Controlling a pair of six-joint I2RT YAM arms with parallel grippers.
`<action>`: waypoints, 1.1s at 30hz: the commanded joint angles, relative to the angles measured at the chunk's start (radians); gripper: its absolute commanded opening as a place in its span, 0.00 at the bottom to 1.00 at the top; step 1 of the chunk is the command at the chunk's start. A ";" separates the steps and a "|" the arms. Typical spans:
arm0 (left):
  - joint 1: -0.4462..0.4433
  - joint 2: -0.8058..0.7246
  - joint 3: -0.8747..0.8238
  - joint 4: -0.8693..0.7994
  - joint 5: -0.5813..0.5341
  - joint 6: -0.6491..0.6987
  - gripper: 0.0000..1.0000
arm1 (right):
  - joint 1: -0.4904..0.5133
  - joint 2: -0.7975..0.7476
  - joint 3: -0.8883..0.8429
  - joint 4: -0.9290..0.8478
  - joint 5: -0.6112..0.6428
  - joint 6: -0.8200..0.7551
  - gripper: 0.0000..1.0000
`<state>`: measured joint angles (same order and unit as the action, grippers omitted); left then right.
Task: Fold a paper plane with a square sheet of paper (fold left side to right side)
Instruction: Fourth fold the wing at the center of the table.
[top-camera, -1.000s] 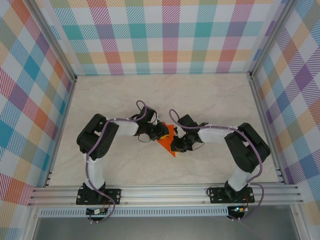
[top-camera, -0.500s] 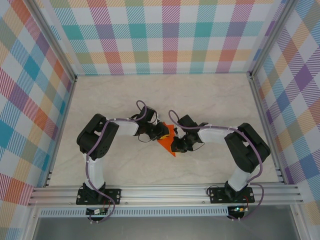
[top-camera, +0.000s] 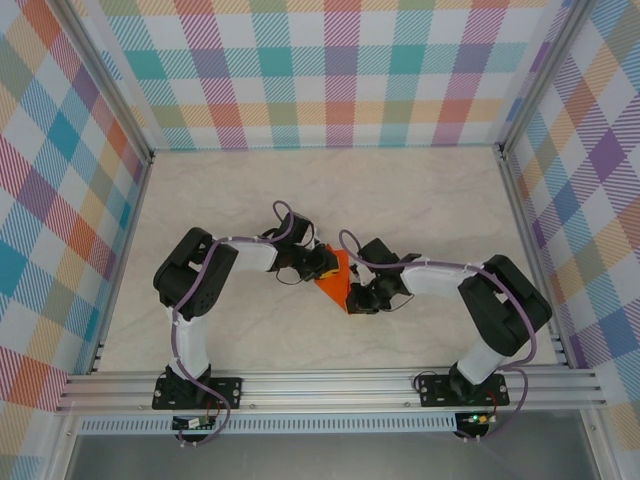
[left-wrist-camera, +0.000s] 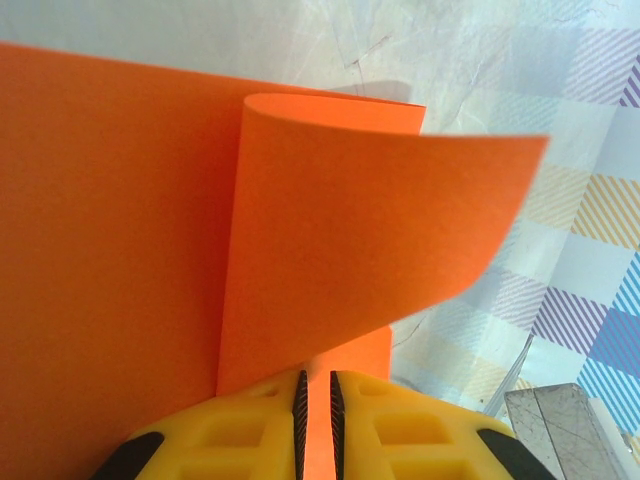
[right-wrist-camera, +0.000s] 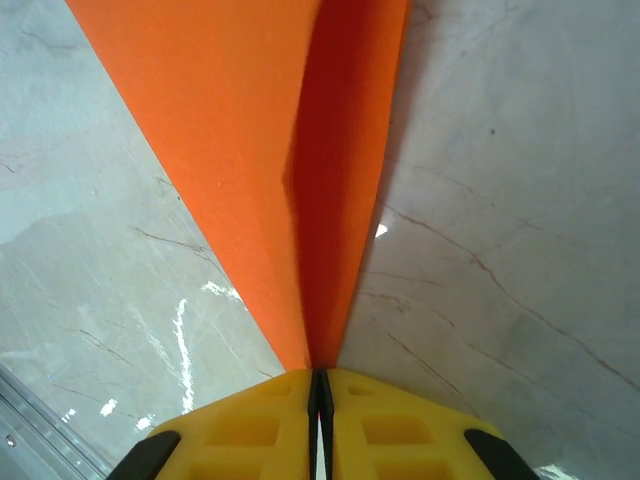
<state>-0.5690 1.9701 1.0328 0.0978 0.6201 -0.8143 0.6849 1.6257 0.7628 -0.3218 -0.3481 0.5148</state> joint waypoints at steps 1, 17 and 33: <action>-0.006 0.052 -0.007 -0.085 -0.065 0.020 0.17 | 0.015 -0.021 -0.044 -0.178 0.030 -0.013 0.12; -0.008 0.045 -0.010 -0.076 -0.062 0.015 0.17 | 0.021 -0.019 0.155 -0.070 -0.040 0.028 0.14; -0.009 0.045 -0.008 -0.077 -0.056 0.014 0.17 | 0.024 0.121 0.232 -0.148 0.076 -0.012 0.13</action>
<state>-0.5694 1.9705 1.0332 0.0975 0.6201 -0.8143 0.7025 1.7401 0.9894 -0.4225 -0.3077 0.5301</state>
